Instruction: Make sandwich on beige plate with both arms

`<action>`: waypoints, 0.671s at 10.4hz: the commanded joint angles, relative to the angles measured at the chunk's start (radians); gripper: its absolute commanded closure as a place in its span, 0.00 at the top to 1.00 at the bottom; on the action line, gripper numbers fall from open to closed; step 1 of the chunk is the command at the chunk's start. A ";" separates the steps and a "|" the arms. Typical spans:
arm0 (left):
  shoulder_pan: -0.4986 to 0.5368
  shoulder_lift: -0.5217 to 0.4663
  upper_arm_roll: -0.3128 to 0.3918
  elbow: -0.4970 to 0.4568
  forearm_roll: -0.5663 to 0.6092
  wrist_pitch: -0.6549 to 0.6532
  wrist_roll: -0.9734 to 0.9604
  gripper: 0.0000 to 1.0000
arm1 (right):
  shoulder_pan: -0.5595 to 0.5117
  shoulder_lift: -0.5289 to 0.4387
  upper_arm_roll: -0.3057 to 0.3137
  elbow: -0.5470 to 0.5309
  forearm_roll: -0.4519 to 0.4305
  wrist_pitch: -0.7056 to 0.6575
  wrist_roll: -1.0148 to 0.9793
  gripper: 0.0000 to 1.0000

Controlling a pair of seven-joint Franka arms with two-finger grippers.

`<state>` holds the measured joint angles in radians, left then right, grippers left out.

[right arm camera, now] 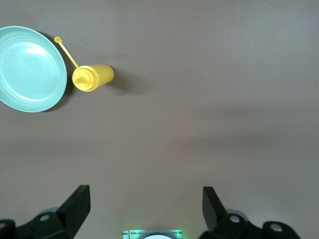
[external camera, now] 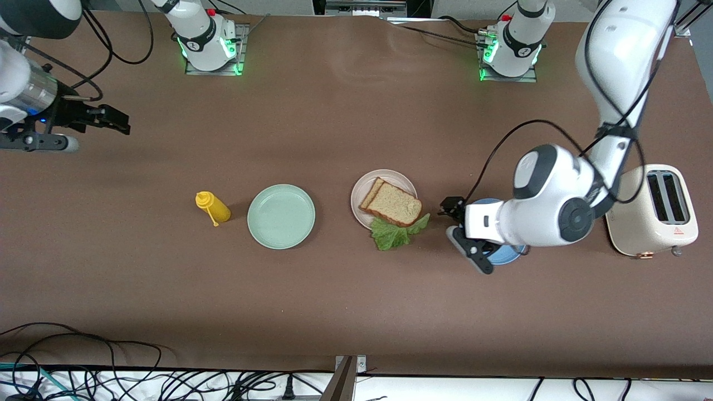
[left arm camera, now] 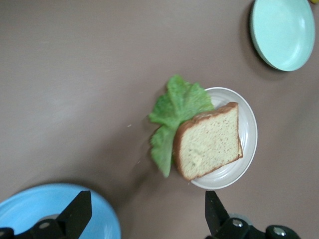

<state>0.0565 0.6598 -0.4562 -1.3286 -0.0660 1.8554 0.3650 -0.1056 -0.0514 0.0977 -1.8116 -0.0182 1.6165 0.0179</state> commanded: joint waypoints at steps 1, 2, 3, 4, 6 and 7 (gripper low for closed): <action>-0.015 -0.123 -0.002 -0.038 0.125 -0.085 -0.284 1.00 | -0.006 -0.002 -0.009 0.021 -0.006 -0.029 -0.027 1.00; -0.023 -0.173 -0.007 -0.040 0.161 -0.146 -0.387 1.00 | -0.005 -0.001 -0.007 0.021 -0.006 -0.029 -0.021 1.00; -0.029 -0.218 0.002 -0.040 0.160 -0.171 -0.465 1.00 | -0.003 -0.001 -0.007 0.020 -0.006 -0.029 -0.021 1.00; -0.052 -0.282 0.043 -0.056 0.160 -0.171 -0.494 1.00 | -0.003 -0.001 -0.004 0.020 -0.006 -0.029 -0.021 1.00; -0.076 -0.438 0.192 -0.122 0.158 -0.171 -0.489 1.00 | -0.002 -0.001 -0.003 0.018 -0.006 -0.030 -0.021 1.00; -0.107 -0.492 0.285 -0.147 0.150 -0.171 -0.489 1.00 | 0.000 -0.001 -0.003 0.021 -0.008 -0.029 -0.024 1.00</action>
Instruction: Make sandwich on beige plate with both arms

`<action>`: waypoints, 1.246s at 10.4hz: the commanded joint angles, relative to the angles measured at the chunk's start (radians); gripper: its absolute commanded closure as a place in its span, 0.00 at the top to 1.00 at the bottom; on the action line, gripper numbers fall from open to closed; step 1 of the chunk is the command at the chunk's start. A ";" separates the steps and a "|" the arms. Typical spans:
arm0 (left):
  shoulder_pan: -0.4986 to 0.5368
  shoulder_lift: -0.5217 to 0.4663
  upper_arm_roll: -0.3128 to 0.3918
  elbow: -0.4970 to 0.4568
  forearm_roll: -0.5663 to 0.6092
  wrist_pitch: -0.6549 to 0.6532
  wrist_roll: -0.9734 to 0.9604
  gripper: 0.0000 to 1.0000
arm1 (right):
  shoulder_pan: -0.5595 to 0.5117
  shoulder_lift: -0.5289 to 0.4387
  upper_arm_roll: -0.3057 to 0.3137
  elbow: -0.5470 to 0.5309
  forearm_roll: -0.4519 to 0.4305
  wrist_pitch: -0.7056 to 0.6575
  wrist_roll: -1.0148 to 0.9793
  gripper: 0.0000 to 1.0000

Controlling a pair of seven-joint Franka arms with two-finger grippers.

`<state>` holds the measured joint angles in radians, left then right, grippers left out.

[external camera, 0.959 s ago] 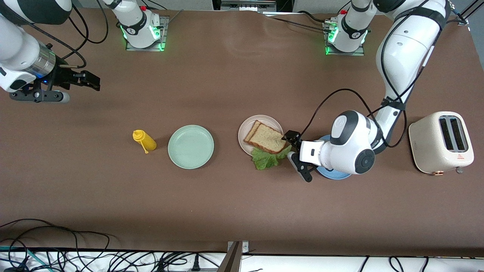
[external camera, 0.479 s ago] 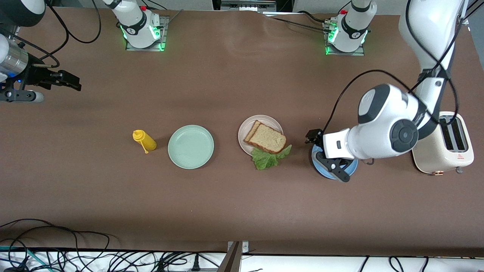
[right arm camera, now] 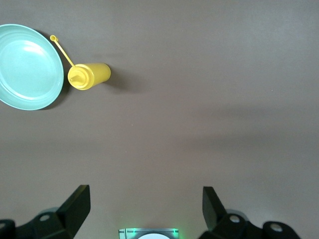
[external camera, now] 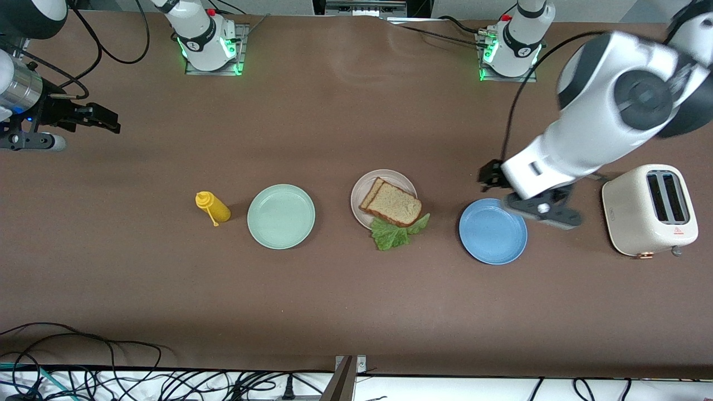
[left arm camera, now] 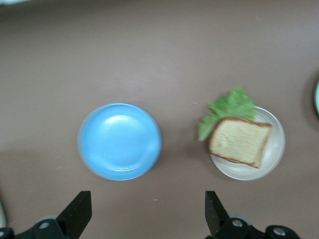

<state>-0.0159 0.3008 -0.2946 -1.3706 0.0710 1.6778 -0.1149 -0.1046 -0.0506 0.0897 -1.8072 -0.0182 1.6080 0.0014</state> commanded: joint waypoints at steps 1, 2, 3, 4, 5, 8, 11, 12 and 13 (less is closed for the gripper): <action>-0.041 -0.185 0.180 -0.145 0.006 0.006 -0.006 1.00 | -0.001 0.001 0.005 0.017 -0.008 -0.020 -0.014 1.00; -0.039 -0.224 0.218 -0.181 0.004 0.006 0.009 1.00 | -0.001 0.006 0.005 0.015 -0.006 -0.020 -0.014 1.00; -0.032 -0.248 0.248 -0.217 -0.002 0.014 0.049 1.00 | -0.001 0.005 0.005 0.017 -0.008 -0.026 -0.005 1.00; -0.026 -0.282 0.255 -0.249 -0.010 0.016 0.069 1.00 | -0.001 0.005 0.004 0.019 -0.006 -0.026 -0.003 1.00; -0.026 -0.301 0.268 -0.269 -0.011 0.016 0.067 1.00 | -0.001 0.003 0.004 0.020 -0.006 -0.028 -0.012 1.00; -0.001 -0.322 0.270 -0.318 -0.109 0.013 0.063 1.00 | 0.003 0.005 0.013 0.020 -0.003 -0.034 -0.003 1.00; -0.004 -0.315 0.267 -0.275 -0.106 -0.026 0.055 1.00 | 0.005 -0.003 0.068 0.032 0.004 -0.023 0.018 1.00; -0.006 -0.310 0.264 -0.275 -0.106 -0.029 0.055 1.00 | 0.005 -0.003 0.074 0.049 -0.003 -0.031 0.012 1.00; -0.007 -0.305 0.262 -0.275 -0.106 -0.030 0.055 1.00 | 0.005 0.001 0.088 0.096 0.001 -0.039 0.012 1.00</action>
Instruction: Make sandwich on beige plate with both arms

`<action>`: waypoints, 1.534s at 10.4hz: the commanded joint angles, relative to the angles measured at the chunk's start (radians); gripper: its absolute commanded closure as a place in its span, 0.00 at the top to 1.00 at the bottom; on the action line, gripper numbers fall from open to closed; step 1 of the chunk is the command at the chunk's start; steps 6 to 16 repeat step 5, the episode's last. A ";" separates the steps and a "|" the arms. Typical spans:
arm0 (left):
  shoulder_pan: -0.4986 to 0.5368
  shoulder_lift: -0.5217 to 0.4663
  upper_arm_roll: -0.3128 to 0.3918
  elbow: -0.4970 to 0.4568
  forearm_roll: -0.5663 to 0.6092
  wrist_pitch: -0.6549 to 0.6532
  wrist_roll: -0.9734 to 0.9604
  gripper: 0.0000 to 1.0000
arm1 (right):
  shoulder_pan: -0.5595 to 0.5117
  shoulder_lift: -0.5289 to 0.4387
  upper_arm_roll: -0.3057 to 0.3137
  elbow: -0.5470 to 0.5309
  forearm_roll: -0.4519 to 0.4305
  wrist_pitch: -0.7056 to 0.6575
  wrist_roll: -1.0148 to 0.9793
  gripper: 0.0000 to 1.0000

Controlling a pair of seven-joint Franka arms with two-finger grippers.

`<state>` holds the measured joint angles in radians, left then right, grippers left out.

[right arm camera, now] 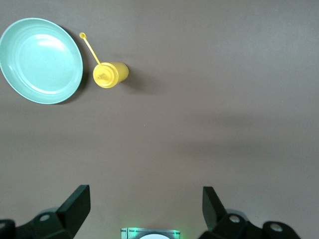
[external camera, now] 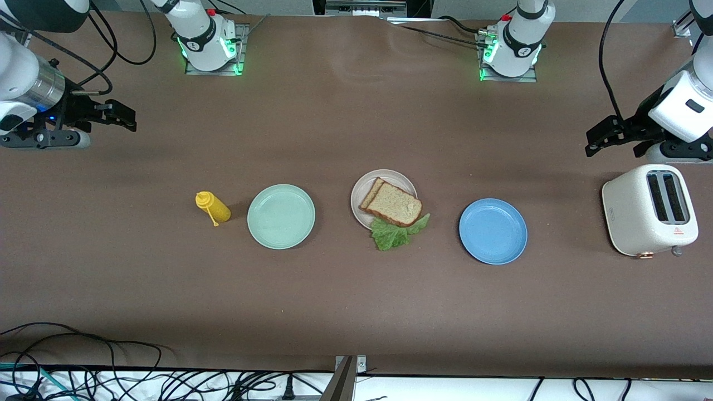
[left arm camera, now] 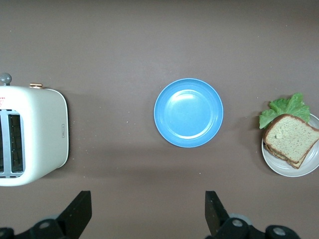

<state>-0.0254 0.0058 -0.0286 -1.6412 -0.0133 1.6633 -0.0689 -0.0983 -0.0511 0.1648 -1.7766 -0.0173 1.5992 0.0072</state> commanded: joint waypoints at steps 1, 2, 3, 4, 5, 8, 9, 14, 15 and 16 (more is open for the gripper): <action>0.004 -0.010 -0.004 -0.003 -0.022 -0.014 0.018 1.00 | -0.006 0.005 0.012 0.092 0.002 -0.044 0.002 1.00; 0.002 -0.004 -0.001 0.010 -0.019 -0.017 0.017 1.00 | -0.008 0.010 0.012 0.112 0.002 -0.053 0.004 1.00; 0.004 -0.004 -0.005 0.012 -0.020 -0.022 0.015 1.00 | -0.005 0.019 0.012 0.115 0.000 -0.061 0.007 1.00; -0.005 0.002 -0.005 0.014 -0.020 -0.020 0.014 1.00 | -0.006 0.019 0.012 0.115 0.002 -0.062 0.005 1.00; -0.007 0.005 -0.005 0.014 -0.020 -0.022 0.015 1.00 | -0.006 0.020 0.010 0.117 0.002 -0.062 0.004 1.00; -0.007 0.005 -0.005 0.014 -0.020 -0.022 0.015 1.00 | -0.006 0.020 0.010 0.117 0.002 -0.062 0.004 1.00; -0.007 0.005 -0.005 0.014 -0.020 -0.022 0.015 1.00 | -0.006 0.020 0.010 0.117 0.002 -0.062 0.004 1.00; -0.007 0.005 -0.005 0.014 -0.020 -0.022 0.015 1.00 | -0.006 0.020 0.010 0.117 0.002 -0.062 0.004 1.00; -0.007 0.005 -0.005 0.014 -0.020 -0.022 0.015 1.00 | -0.006 0.020 0.010 0.117 0.002 -0.062 0.004 1.00; -0.007 0.005 -0.005 0.014 -0.020 -0.022 0.015 1.00 | -0.006 0.020 0.010 0.117 0.002 -0.062 0.004 1.00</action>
